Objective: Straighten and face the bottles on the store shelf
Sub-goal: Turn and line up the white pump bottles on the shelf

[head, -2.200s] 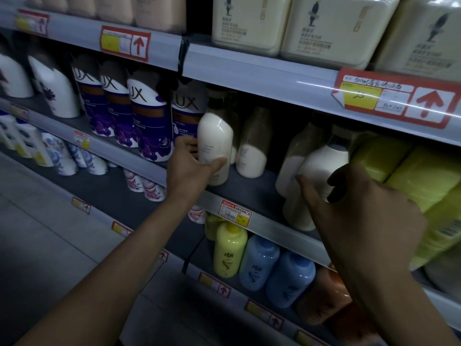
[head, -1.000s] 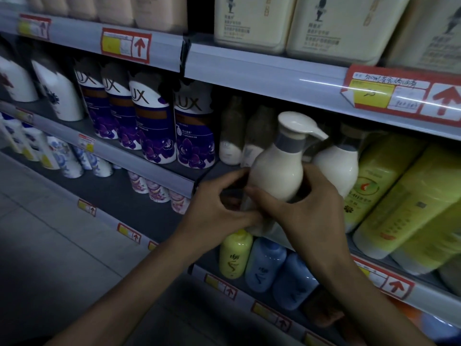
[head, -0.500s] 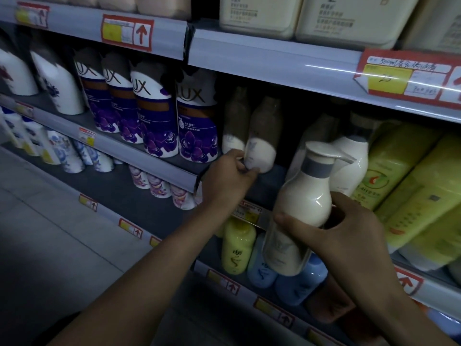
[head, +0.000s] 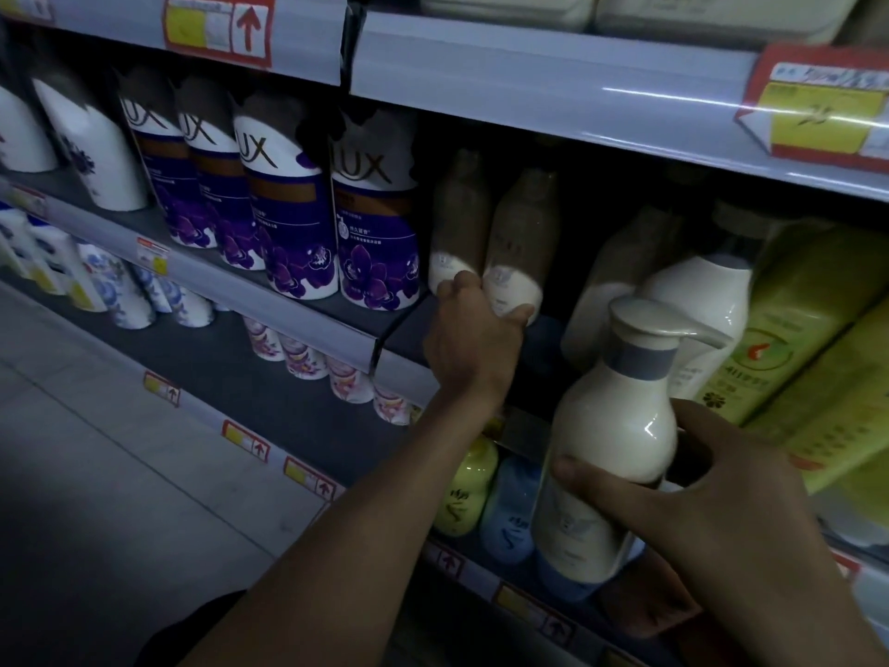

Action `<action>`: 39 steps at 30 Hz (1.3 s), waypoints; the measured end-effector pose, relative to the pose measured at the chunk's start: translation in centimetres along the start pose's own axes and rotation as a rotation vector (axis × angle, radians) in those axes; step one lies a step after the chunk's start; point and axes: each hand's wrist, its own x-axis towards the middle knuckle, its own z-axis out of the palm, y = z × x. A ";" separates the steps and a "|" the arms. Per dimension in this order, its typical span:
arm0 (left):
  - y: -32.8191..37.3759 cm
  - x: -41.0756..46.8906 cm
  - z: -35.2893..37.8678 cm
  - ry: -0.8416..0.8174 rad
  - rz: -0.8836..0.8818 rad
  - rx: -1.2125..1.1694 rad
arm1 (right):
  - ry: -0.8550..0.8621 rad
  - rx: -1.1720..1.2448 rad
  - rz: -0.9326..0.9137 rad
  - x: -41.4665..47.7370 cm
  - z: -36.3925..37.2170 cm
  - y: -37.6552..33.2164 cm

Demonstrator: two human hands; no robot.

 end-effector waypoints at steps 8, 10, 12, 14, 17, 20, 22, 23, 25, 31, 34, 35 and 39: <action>0.5 -0.2 0.3 0.052 -0.050 0.037 | 0.002 0.054 -0.011 0.1 -0.2 -0.4; 0.7 -0.3 0.3 0.055 -0.053 0.033 | 0.006 0.063 -0.011 0.0 -0.2 -0.5; 0.7 -0.3 0.3 0.054 -0.055 0.032 | 0.016 0.058 -0.018 -0.1 -0.2 -0.5; 0.7 -0.3 0.3 0.049 -0.046 0.022 | 0.020 0.055 -0.018 -0.2 -0.3 -0.5; 0.8 -0.4 0.2 0.045 -0.040 0.030 | 0.012 0.052 -0.018 -0.2 -0.2 -0.7; 1.0 -0.5 -0.2 0.020 -0.051 0.021 | 0.023 0.061 -0.025 -0.2 0.1 -0.9; 1.0 -0.5 -0.4 -0.012 -0.062 -0.017 | 0.014 0.081 -0.025 -0.1 0.2 -1.1; 0.8 -0.5 -0.6 -0.023 -0.057 -0.048 | 0.005 0.090 -0.024 -0.1 0.2 -1.3; 0.2 -0.4 -1.1 -0.047 -0.009 -0.116 | -0.009 0.107 -0.031 0.0 0.4 -1.5; -1.4 -1.3 -4.5 -0.146 -0.025 -0.453 | -0.008 0.178 -0.056 0.8 1.8 -2.6; -1.7 -3.1 -7.4 -0.165 -0.029 -0.581 | -0.008 0.233 -0.063 1.3 2.6 -3.4; -1.7 -4.0 -8.4 -0.168 -0.010 -0.590 | -0.011 0.265 -0.061 1.4 2.9 -3.8; -1.7 -7.5 -11.7 -0.124 0.078 -0.564 | 0.043 0.431 -0.065 2.4 5.1 -5.3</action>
